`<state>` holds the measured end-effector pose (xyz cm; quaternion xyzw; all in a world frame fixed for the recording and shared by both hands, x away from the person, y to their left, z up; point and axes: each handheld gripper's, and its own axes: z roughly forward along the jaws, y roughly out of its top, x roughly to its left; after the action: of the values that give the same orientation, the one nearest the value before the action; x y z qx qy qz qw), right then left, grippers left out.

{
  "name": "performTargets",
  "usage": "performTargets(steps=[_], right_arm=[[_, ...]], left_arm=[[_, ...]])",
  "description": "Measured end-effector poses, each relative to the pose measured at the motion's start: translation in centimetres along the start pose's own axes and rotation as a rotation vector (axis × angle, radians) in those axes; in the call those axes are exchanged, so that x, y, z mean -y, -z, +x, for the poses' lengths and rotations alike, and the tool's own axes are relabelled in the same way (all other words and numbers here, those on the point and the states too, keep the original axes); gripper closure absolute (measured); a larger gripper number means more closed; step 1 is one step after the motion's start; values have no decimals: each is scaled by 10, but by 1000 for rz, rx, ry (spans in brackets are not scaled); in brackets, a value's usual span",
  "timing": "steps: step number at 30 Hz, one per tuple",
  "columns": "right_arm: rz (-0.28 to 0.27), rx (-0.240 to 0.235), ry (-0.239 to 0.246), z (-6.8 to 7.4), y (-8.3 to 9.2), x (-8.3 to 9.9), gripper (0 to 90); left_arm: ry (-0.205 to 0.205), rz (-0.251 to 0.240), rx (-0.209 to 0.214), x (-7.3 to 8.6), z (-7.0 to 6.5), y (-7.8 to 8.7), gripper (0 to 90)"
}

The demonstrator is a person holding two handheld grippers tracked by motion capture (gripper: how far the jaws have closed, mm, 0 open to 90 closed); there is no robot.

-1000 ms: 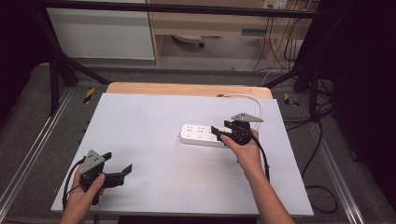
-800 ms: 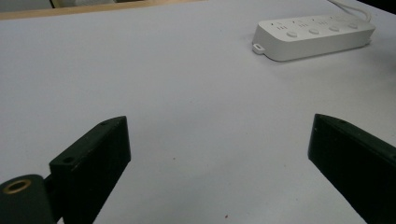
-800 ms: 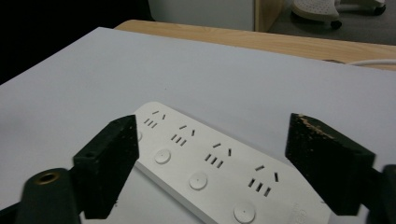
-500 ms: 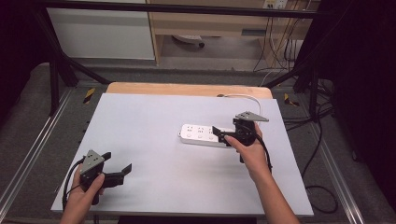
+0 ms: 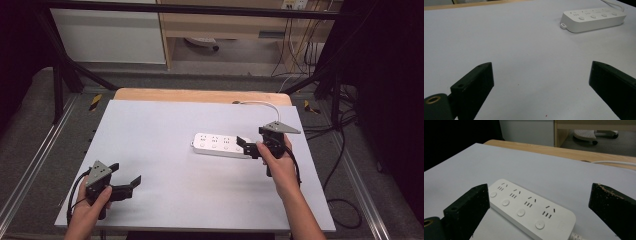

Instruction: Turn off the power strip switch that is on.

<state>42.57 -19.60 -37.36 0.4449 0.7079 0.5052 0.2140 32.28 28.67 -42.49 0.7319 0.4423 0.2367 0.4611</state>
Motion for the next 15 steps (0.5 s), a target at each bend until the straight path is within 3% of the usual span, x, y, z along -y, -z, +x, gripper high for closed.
performTargets(steps=[15], right_arm=[[-58, 66, 17, -18, 39, 27, 42]], left_arm=[[2, 1, -3, 0, 0, 0, 56]])
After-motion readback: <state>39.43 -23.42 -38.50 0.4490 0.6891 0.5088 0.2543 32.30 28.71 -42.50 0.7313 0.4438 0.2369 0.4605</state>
